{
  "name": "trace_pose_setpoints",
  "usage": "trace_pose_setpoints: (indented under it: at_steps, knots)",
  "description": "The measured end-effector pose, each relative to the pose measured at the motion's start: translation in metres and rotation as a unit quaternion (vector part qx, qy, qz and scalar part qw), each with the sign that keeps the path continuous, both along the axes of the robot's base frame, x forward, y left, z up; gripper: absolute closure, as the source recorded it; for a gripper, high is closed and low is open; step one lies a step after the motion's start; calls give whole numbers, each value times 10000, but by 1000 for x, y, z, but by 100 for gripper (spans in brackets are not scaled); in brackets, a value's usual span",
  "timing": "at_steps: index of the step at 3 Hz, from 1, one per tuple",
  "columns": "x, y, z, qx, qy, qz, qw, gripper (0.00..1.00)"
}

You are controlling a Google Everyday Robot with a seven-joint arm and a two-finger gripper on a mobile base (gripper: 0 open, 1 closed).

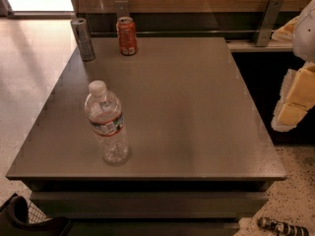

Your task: Move water bottle near coke can

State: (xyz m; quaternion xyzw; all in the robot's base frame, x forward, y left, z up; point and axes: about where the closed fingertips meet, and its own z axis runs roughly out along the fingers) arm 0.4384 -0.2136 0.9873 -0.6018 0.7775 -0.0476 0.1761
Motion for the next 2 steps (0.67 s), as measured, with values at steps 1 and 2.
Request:
trace_pose_setpoints:
  at_steps: [1,2]
  knots:
    - [0,0,0,0,-1,0,10000,0]
    - [0,8,-4,327,0,196,9993,0]
